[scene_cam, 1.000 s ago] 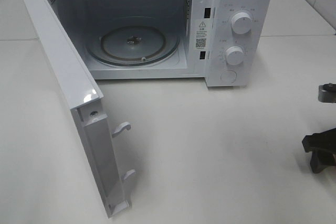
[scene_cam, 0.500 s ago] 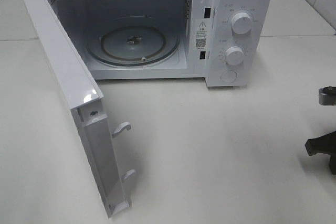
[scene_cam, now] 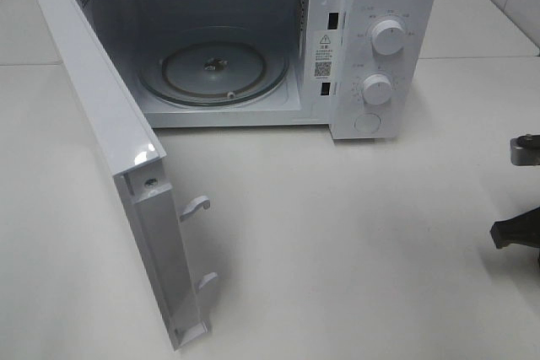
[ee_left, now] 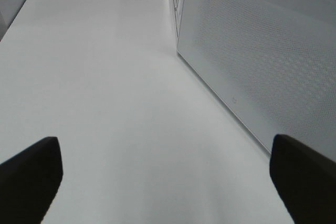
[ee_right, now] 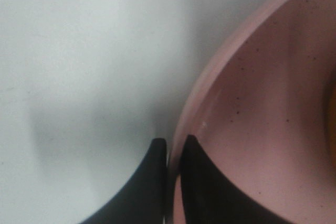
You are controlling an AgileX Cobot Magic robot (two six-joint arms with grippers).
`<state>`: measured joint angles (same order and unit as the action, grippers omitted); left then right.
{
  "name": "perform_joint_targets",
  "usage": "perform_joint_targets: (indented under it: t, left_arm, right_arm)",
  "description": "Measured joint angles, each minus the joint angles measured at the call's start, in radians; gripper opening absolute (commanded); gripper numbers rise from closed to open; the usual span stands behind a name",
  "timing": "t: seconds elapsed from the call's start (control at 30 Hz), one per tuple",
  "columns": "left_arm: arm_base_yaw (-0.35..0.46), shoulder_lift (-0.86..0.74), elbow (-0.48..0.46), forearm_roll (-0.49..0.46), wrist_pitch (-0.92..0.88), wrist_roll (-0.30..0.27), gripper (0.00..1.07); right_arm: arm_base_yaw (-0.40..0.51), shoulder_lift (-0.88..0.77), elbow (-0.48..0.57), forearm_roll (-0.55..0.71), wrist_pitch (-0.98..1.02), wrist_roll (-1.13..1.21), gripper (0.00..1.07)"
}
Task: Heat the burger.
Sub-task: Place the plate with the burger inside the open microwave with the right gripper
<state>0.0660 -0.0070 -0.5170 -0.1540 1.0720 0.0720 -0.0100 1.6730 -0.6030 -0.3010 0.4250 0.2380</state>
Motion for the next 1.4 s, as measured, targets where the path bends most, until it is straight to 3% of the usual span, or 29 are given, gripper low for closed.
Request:
perform_joint_targets:
  t: [0.5, 1.4]
  left_arm:
    - [0.000, 0.000, 0.000, 0.000, 0.000, 0.000, 1.00]
    - [0.000, 0.000, 0.000, 0.000, 0.000, 0.000, 1.00]
  right_arm:
    - [0.170, -0.098, 0.009, -0.115, 0.106, 0.172, 0.00]
    - [0.453, -0.373, 0.013, -0.233, 0.356, 0.257, 0.00]
